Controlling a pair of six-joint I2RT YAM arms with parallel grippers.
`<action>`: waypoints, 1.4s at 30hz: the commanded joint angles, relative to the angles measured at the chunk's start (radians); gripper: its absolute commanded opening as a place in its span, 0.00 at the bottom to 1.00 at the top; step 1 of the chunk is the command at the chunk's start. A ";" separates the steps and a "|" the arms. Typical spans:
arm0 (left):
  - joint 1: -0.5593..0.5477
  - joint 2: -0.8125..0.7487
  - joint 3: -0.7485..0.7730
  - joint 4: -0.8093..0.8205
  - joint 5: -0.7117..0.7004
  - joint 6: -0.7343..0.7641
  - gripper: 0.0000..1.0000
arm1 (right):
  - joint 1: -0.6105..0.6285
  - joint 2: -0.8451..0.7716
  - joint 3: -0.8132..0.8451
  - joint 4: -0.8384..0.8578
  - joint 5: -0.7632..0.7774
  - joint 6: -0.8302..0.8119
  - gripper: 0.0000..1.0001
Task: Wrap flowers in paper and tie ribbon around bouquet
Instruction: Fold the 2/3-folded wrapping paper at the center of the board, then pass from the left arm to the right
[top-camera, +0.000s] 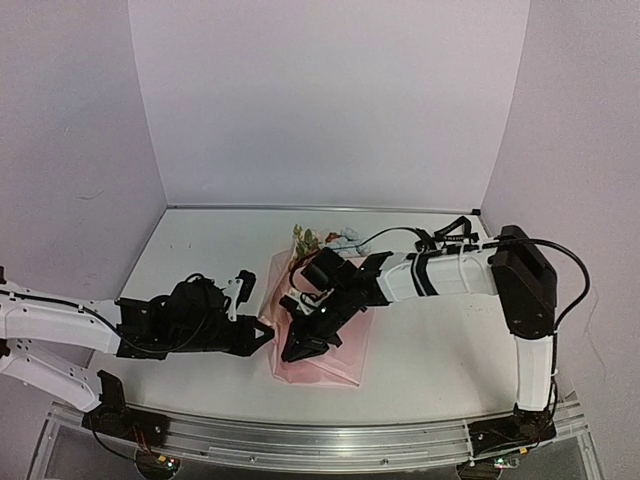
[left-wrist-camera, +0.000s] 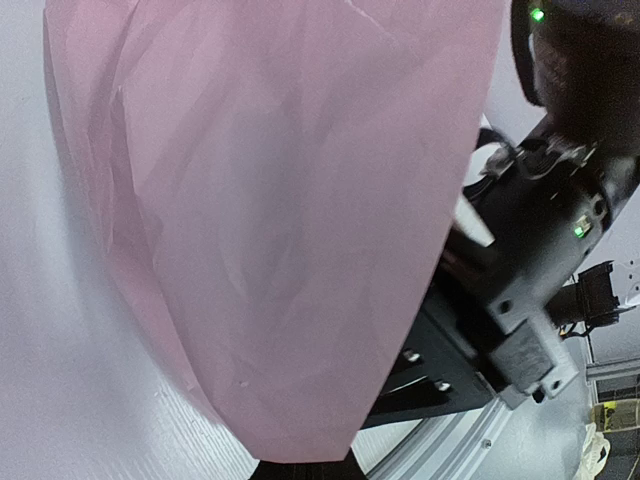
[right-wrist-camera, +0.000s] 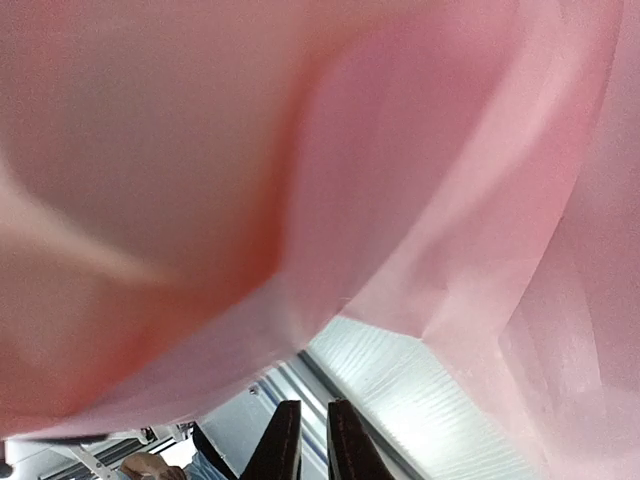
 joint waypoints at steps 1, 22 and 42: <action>-0.003 0.041 0.070 0.049 0.035 0.059 0.01 | -0.034 -0.164 -0.079 0.025 -0.015 -0.025 0.10; -0.003 0.528 0.455 -0.088 0.275 0.224 0.03 | -0.193 -0.643 -0.613 0.014 0.620 0.132 0.38; -0.003 0.558 0.493 -0.107 0.293 0.242 0.03 | -0.261 -0.429 -0.513 0.298 0.604 0.324 0.69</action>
